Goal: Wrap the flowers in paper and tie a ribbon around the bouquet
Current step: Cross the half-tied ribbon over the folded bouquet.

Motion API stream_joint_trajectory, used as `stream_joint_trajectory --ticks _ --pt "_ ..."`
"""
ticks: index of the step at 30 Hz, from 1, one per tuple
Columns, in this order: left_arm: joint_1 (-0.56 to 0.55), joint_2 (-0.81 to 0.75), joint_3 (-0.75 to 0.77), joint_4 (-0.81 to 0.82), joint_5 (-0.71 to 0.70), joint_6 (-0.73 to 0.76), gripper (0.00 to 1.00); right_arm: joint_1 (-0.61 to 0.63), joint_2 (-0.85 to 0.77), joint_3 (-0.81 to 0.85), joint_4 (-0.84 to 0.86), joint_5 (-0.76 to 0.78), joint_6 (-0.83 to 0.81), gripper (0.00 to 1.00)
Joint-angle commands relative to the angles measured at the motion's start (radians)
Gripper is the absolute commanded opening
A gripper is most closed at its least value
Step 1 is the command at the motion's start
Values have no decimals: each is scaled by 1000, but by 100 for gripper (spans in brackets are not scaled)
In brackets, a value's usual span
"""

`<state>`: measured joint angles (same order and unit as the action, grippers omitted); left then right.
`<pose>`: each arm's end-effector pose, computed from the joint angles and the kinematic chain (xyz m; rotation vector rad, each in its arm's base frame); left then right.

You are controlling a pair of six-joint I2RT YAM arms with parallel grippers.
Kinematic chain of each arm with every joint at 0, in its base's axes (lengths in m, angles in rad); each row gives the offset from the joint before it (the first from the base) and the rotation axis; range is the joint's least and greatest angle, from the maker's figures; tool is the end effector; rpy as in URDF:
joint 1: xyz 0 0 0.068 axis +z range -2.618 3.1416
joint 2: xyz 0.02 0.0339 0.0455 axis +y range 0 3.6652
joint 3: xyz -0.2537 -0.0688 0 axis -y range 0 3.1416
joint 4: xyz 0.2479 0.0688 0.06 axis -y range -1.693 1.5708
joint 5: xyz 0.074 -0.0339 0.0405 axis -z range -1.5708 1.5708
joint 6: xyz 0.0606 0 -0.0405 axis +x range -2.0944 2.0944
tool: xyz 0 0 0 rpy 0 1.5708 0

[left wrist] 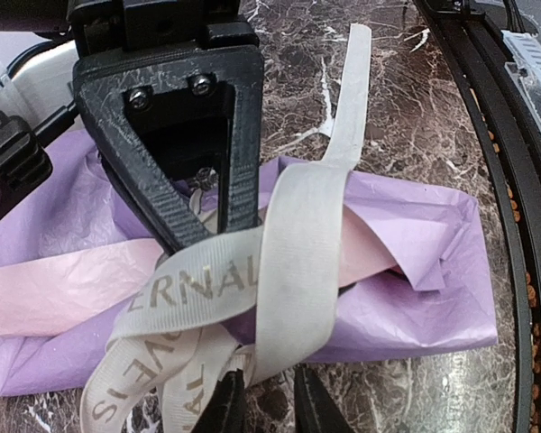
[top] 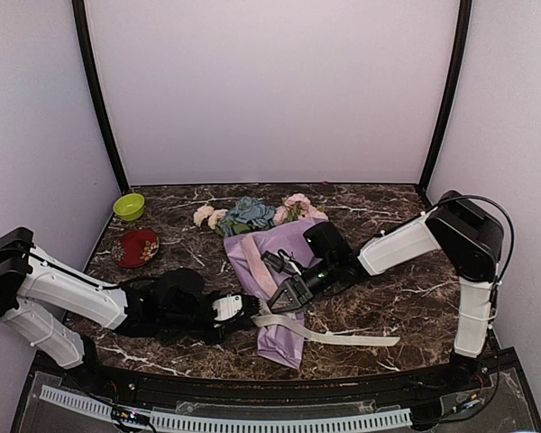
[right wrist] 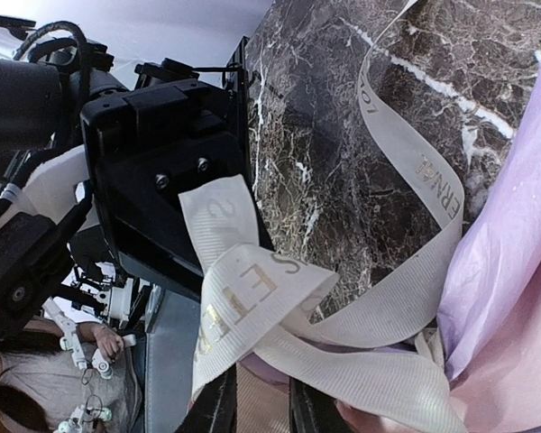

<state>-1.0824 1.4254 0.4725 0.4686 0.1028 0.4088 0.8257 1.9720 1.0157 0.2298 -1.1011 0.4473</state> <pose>0.1327 -0.2631 0.1347 1.4673 1.4932 -0.5192 0.2226 0.3210 0.1117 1.1187 -2.2680 -1.8543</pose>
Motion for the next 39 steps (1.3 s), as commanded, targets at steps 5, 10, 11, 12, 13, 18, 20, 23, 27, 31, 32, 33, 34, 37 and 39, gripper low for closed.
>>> stream_joint_trajectory --ticks 5,10,11,12,13,18,20,23,27,31,32,33,34,37,39 --pt "-2 82 33 116 84 -48 21 -2 21 45 -46 -32 -52 21" --pt "-2 112 36 179 -4 -63 21 -2 33 62 -60 -85 -59 22" --pt "-2 116 38 187 -20 -65 21 0 38 67 -67 -100 -60 22" --pt "-2 121 42 193 -35 -69 20 1 41 77 -81 -104 -69 22" --pt "-2 125 45 199 -49 -72 20 1 44 87 -102 -98 -88 22" --pt "-2 146 49 225 -99 -92 19 6 55 118 -166 -92 -137 22" --pt "-3 145 49 239 -97 -99 19 7 51 125 -204 -67 -162 23" --pt "-2 143 48 259 -98 -107 18 6 40 130 -280 -26 -210 27" --pt "-2 149 48 277 -107 -111 16 7 29 175 -365 0 -261 30" --pt "-2 159 51 280 -104 -117 16 10 25 182 -386 -6 -273 28" --pt "-2 160 52 282 -104 -119 16 10 23 182 -384 -13 -271 26" --pt "-2 161 52 284 -104 -120 16 12 23 186 -387 -18 -272 24" --pt "-1 162 51 285 -109 -120 16 13 24 191 -397 -21 -276 21" --pt "-2 165 49 288 -130 -114 16 17 21 198 -415 -46 -295 17" --pt "-1 163 44 290 -143 -110 15 19 11 192 -416 -51 -297 12"
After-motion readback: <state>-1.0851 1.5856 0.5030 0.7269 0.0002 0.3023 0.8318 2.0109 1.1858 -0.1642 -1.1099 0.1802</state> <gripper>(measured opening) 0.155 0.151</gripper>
